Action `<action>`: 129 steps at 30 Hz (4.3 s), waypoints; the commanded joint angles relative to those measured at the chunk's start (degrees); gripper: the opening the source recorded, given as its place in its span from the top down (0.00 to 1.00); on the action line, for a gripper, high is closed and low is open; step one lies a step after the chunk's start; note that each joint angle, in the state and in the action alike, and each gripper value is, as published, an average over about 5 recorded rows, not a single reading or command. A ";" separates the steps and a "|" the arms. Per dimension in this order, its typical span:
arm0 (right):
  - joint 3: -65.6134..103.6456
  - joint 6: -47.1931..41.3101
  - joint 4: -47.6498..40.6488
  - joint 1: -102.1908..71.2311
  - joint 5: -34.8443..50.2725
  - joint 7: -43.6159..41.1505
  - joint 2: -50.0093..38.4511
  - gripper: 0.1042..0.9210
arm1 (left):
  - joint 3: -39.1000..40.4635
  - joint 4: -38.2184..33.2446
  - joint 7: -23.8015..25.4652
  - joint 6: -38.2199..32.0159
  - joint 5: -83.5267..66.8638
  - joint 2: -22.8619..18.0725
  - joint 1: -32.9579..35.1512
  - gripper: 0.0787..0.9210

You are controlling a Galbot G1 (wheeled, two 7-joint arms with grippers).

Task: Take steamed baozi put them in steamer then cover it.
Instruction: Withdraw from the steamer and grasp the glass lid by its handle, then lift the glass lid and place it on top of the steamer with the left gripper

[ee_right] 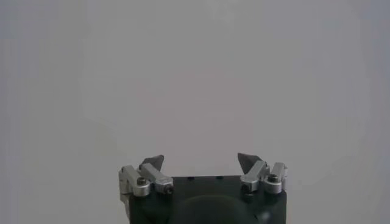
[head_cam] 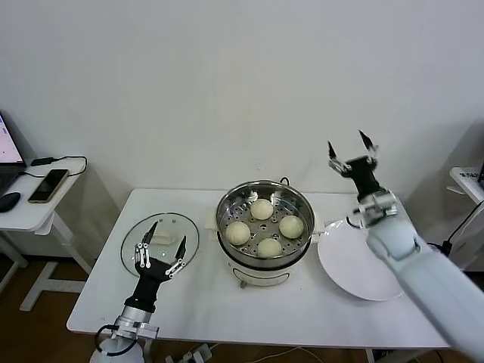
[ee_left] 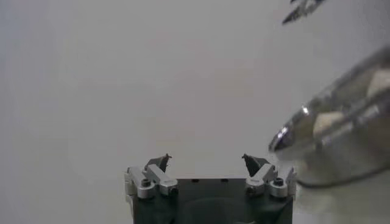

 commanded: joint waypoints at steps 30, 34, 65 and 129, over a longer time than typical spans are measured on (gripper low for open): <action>24.17 5.82 1.44 -33.70 -10.96 -5.06 19.29 0.12 | 0.38 29.27 1.09 14.45 29.16 0.57 -20.25 0.12; 24.43 5.72 1.21 -33.67 -10.90 -5.16 19.17 0.12 | 1.08 31.20 1.29 14.44 29.41 0.28 -21.56 0.12; 25.19 5.87 0.62 -33.74 -11.50 -5.39 20.12 0.12 | 1.70 41.34 -0.18 12.15 31.59 -1.96 -29.23 0.23; 28.44 5.08 -0.23 -33.64 -12.72 -4.79 21.65 0.12 | 36.87 3.19 26.96 47.95 38.58 -13.35 -35.43 0.87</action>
